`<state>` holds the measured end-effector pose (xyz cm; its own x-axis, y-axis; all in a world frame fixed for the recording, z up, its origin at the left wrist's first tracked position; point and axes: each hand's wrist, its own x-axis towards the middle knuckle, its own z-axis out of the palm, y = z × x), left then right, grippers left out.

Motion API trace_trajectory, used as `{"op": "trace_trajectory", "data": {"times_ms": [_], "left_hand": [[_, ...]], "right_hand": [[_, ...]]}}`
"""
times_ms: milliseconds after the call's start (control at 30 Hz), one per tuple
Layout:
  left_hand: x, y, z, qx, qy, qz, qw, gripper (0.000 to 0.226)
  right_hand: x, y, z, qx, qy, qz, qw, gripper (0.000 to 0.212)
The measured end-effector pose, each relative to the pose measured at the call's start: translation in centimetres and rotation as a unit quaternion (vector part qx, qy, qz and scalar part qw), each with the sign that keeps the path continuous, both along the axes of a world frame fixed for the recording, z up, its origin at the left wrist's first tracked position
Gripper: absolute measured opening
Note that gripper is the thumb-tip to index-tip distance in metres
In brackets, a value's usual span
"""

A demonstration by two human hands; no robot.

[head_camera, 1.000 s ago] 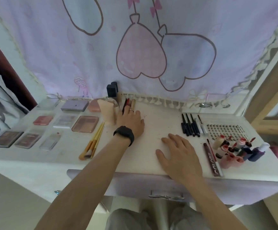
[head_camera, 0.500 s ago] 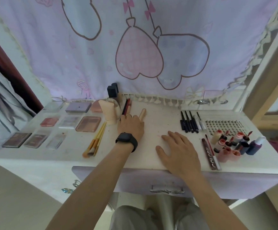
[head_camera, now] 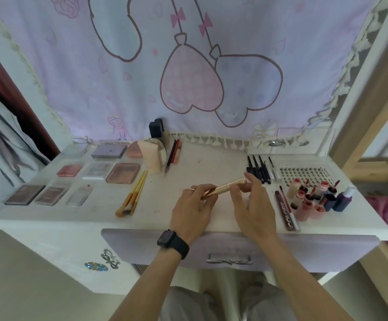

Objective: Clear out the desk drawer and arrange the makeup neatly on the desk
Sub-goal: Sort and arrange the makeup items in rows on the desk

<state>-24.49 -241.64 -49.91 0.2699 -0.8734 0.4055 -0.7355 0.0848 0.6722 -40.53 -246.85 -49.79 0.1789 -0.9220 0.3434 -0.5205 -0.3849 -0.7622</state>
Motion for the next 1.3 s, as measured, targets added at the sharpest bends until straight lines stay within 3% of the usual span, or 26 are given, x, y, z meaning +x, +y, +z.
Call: {"op": "trace_trajectory", "data": {"times_ms": [133,300,433,600,767,1000,1167,1300], "left_hand": [[-0.4,0.7,0.0,-0.054,-0.041,-0.021,0.997,0.025],[-1.1,1.0,0.0,-0.111,-0.103,0.030,0.988,0.036],[-1.4,0.9,0.4,-0.035,-0.089,0.084,0.992,0.049],[-0.6,-0.1,0.4,0.098,-0.012,0.053,0.994,0.061],[-0.4,0.0,0.7,0.096,0.039,0.058,0.993,0.063],[1.4,0.7,1.6,0.055,0.176,-0.067,0.981,0.014],[1.4,0.1,1.8,0.080,0.205,-0.060,0.974,0.009],[1.8,0.0,2.1,0.086,0.222,-0.083,0.968,0.007]], "right_hand": [[-0.3,-0.1,0.1,0.014,-0.007,0.025,1.000,0.054],[-0.4,0.2,0.2,0.017,-0.021,0.029,0.999,0.058],[-0.3,0.3,-0.1,0.006,-0.005,0.039,0.999,0.060],[-0.3,0.6,-0.3,-0.030,0.005,0.038,0.999,0.054],[-0.6,1.0,-0.2,-0.037,-0.001,0.080,0.996,0.044],[-0.5,0.6,0.2,0.027,-0.042,0.047,0.998,0.035],[-1.3,0.3,0.3,0.032,-0.103,0.086,0.990,0.016],[-1.6,0.2,0.5,0.046,-0.132,0.102,0.985,0.013]]}}
